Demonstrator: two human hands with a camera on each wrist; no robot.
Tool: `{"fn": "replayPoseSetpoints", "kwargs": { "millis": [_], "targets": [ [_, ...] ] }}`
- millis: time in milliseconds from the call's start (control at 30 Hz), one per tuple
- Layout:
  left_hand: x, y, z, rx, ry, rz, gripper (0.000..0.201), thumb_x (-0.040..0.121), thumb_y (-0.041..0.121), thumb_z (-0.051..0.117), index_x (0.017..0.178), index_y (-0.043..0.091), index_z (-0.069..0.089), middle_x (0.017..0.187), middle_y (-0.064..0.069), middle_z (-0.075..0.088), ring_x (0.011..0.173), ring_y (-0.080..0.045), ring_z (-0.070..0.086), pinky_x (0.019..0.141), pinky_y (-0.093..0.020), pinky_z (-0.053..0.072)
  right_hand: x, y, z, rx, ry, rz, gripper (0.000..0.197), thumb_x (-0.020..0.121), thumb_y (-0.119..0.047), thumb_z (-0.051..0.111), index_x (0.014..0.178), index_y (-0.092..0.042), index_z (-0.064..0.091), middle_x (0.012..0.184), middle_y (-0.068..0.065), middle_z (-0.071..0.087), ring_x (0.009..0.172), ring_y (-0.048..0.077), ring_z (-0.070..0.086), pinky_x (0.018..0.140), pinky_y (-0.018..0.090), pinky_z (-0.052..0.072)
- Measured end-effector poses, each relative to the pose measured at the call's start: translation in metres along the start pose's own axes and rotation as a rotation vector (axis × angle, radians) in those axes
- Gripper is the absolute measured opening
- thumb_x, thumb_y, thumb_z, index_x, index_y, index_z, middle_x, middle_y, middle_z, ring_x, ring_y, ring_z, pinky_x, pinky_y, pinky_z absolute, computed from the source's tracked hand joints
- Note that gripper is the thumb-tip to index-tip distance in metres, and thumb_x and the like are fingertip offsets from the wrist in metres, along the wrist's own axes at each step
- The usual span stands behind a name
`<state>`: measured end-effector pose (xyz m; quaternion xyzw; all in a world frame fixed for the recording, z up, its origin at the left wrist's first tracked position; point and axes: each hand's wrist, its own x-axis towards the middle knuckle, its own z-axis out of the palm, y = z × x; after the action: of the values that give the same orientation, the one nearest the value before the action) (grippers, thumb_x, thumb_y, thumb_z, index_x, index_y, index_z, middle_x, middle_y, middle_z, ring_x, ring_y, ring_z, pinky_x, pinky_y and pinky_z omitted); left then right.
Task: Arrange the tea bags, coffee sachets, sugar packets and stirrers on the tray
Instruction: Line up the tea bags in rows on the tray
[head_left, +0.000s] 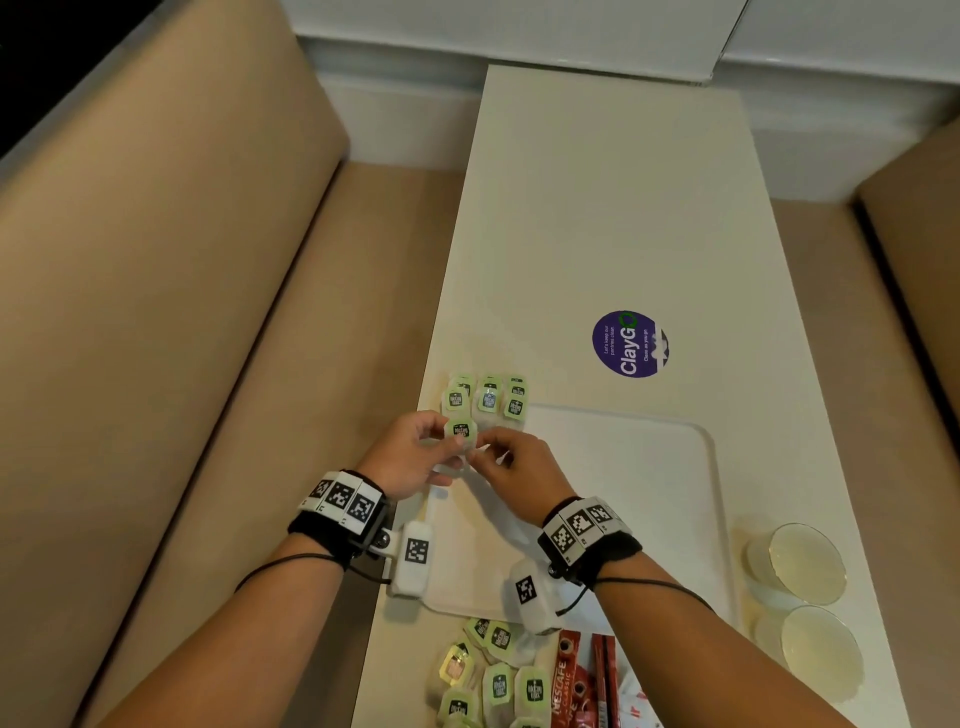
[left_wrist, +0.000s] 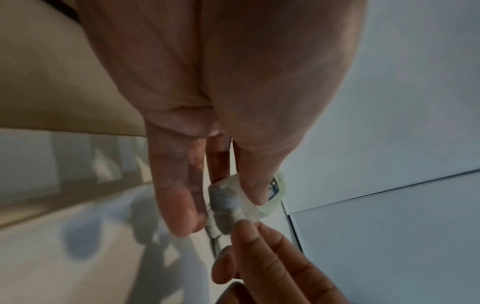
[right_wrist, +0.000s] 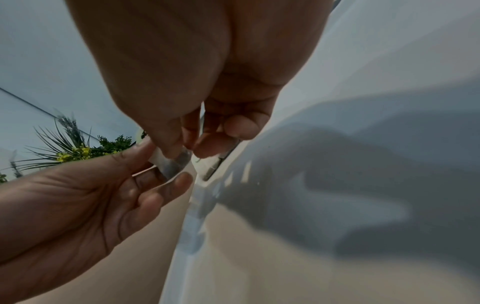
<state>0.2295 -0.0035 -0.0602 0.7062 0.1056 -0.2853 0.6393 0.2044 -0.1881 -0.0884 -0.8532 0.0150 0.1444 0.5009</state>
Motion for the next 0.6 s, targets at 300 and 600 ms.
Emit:
{"fn": "replayPoseSetpoints", "kwargs": {
  "millis": [300,600],
  "targets": [
    [0.011,-0.008,-0.014,0.176,0.216,0.077,0.009,0.093,0.010,0.069,0.097,0.011,0.061,0.090,-0.007,0.066,0.056,-0.013,0.058,0.047,-0.017,0.043,0.019,-0.004,0.013,-0.025,0.149,0.120,0.017,0.095,-0.032,0.067,0.095,-0.019,0.078,0.081,-0.005,0.073,0.074,0.011,0.065,0.072,0.027,0.051],
    [0.024,-0.015,-0.022,0.200,0.266,0.040,0.021,0.093,0.006,0.067,0.114,0.009,0.063,0.089,-0.007,0.067,0.067,-0.013,0.058,0.058,-0.020,0.048,0.028,-0.011,0.025,-0.161,0.103,0.248,0.023,0.093,-0.039,0.061,0.089,-0.026,0.079,0.087,-0.003,0.077,0.085,0.021,0.069,0.075,0.033,0.057]
  ]
}}
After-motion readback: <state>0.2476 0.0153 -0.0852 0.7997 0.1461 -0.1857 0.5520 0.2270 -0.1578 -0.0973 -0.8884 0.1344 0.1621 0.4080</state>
